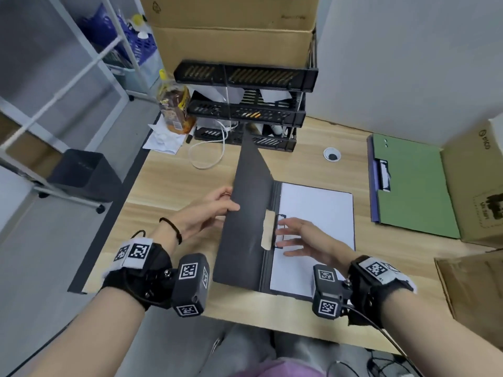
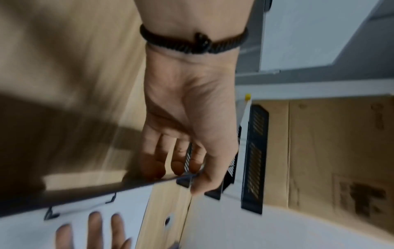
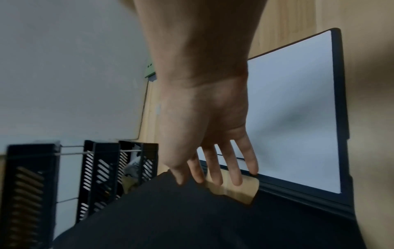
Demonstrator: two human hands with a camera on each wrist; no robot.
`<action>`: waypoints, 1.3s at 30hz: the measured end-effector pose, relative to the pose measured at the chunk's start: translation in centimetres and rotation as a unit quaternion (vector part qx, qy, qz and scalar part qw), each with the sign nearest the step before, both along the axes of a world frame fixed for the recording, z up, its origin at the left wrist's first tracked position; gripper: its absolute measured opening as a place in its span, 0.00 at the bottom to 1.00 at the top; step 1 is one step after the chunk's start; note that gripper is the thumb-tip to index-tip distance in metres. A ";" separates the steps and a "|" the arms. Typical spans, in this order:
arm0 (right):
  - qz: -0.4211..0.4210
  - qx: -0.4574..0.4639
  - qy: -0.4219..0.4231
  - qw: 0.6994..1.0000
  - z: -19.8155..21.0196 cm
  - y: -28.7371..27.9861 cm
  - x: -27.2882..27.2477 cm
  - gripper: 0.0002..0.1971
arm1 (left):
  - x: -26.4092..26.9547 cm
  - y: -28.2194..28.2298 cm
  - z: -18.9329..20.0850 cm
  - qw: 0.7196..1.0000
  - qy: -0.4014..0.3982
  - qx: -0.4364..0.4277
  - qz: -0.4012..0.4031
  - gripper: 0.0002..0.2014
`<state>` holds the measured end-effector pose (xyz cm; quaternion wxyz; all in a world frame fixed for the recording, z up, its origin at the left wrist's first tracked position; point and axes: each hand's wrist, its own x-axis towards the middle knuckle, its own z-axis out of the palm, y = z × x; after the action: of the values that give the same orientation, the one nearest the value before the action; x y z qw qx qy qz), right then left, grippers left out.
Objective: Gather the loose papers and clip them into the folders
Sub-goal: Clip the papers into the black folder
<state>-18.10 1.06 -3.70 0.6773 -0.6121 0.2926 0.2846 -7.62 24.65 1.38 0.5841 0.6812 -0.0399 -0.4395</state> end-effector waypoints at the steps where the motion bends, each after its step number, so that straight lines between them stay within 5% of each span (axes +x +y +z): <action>1: -0.012 0.023 -0.010 1.000 0.6 -0.4 0.0 0.14 | 0.0 -1.5 0.4 1.000 -0.004 -0.006 -0.029 0.20; 6: -0.066 0.093 -0.082 0.990 4.3 -3.0 0.0 0.25 | -1.3 -9.5 1.4 0.991 -0.021 -0.045 -0.122 0.19; 12: -0.135 -0.052 -0.052 0.988 3.0 -7.8 -4.2 0.15 | -3.6 -15.6 -1.1 0.985 0.013 -0.010 -0.173 0.14; 18: -0.205 -0.160 0.093 0.961 -3.3 -11.0 -10.4 0.34 | -2.6 -14.0 -5.8 0.996 0.016 0.081 -0.022 0.13; 21: -0.203 -0.155 0.125 0.959 -6.2 -10.7 -11.7 0.25 | -1.6 -10.9 -9.2 0.986 0.014 0.147 0.078 0.14; 24: -0.193 -0.154 0.125 0.961 -6.7 -9.5 -11.5 0.01 | -2.0 -8.3 -11.6 0.972 0.041 0.194 0.125 0.13; 31: -0.199 -0.117 0.132 0.964 -6.1 -8.2 -8.9 0.09 | -4.3 -7.6 -13.0 0.977 0.104 0.148 0.112 0.15; 36: -0.202 -0.108 0.134 0.964 -12.3 -10.4 -8.3 0.42 | -4.3 -8.3 -11.4 0.987 0.096 0.102 0.079 0.11; 37: -0.203 -0.098 0.137 0.965 -11.7 -10.4 -8.1 0.39 | -4.2 -8.4 -10.8 0.988 0.103 0.084 0.085 0.11; 39: -0.202 -0.064 0.144 0.967 -6.1 -9.1 -7.1 0.18 | -3.4 -8.8 -9.9 0.988 0.101 0.052 0.100 0.11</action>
<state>-25.16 -8.09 -9.79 0.6309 -0.5350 0.5220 0.2079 -11.00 15.83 -8.55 0.5902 0.6635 0.1105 -0.4464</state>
